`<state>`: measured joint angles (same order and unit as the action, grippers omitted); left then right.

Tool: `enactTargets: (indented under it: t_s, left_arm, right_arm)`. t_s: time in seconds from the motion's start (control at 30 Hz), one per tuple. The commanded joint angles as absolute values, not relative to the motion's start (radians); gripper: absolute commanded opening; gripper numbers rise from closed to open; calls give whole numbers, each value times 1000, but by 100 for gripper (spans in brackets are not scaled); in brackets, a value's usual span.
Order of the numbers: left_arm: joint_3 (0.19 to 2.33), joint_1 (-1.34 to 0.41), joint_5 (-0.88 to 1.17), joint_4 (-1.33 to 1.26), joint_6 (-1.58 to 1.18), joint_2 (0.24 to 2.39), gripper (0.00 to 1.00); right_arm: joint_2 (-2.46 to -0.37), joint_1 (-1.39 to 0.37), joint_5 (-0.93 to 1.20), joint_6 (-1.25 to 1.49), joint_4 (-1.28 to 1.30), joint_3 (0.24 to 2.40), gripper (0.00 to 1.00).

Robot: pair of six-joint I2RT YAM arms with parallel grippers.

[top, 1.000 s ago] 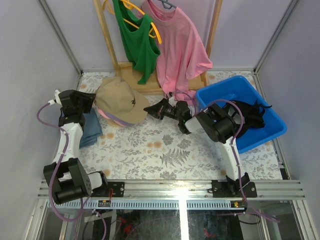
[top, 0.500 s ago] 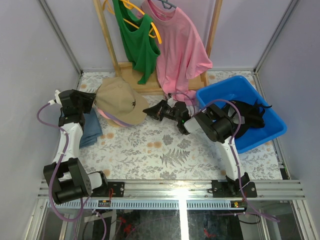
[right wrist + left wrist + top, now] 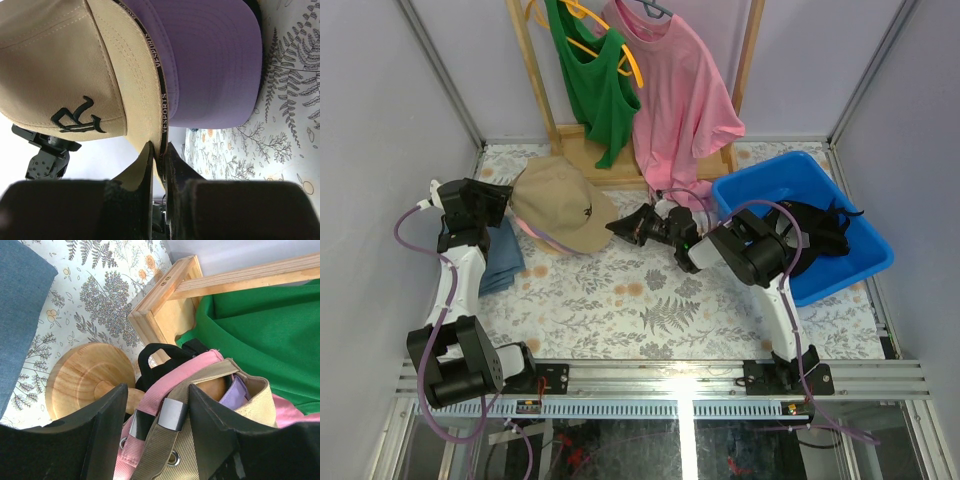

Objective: Stack the hats
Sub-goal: Stack the hat on the hat.

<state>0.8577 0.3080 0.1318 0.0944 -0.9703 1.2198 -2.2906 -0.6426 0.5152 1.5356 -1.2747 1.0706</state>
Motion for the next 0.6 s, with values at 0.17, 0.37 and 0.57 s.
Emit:
enactTargets:
  t_s: [0.17, 0.37, 0.57]
  left_arm:
    - [879, 317, 99, 116, -959, 1226, 51]
    - [877, 315, 110, 104, -961, 1217, 52]
    - [871, 310, 115, 97, -963, 1214, 53]
  right_arm:
    - [-2416, -665, 518, 1387, -896, 1049, 0]
    - [-2432, -679, 500, 1352, -826, 1062, 0]
    - [-2423, -681, 487, 1354, -840, 1034, 22]
